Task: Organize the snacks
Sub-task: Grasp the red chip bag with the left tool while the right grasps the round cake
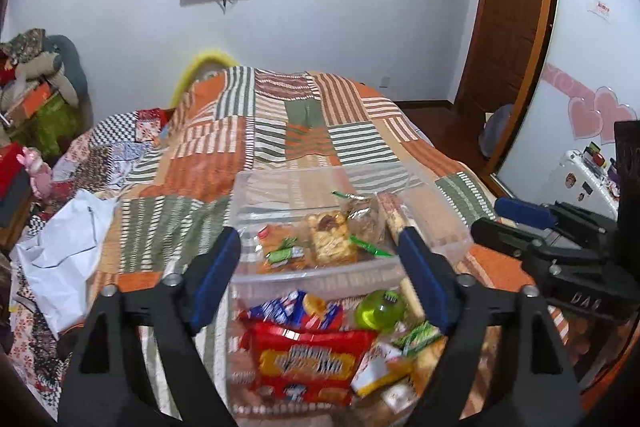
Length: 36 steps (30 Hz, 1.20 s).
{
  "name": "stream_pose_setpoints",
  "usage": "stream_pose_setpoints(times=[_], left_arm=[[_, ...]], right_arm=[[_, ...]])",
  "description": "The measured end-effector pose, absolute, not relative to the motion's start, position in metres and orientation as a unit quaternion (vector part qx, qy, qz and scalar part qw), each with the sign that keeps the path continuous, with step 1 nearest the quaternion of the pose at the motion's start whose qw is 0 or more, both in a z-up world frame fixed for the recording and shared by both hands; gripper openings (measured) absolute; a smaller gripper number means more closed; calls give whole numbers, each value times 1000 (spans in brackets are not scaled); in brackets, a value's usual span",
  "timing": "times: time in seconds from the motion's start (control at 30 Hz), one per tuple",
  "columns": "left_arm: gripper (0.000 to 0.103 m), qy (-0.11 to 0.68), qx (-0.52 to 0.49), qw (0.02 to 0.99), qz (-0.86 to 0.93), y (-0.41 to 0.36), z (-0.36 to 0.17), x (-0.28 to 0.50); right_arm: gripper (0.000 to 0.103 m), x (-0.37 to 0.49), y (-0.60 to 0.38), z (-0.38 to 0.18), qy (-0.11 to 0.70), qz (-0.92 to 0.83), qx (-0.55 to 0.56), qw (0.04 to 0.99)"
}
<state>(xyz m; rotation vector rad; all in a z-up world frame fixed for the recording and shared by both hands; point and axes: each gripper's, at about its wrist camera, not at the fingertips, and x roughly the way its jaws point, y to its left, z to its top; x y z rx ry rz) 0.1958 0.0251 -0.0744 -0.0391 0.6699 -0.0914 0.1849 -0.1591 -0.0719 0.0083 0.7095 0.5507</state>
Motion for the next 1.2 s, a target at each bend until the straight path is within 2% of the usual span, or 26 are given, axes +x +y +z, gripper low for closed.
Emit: stream_pose_setpoints(times=[0.1,0.4,0.87,1.03,1.2], left_arm=[[90,329,-19,943,-38,31,-78,179],[93,359,-36,932,-27,42,-105,149],[93,421,-80,903,-17,54,-164,135],[93,426,-90,900,-16,56,-170,138],[93,427,-90,900,-18,55,-174,149]], right_arm=[[59,176,-161,-72,344,268,3,900],[74,151,-156,-85,357,277,-2,892],[77,130,-141,-134,417,278,-14,865],[82,125,-140,-141,427,274,-21,862],[82,126,-140,-142,426,270,-16,864]])
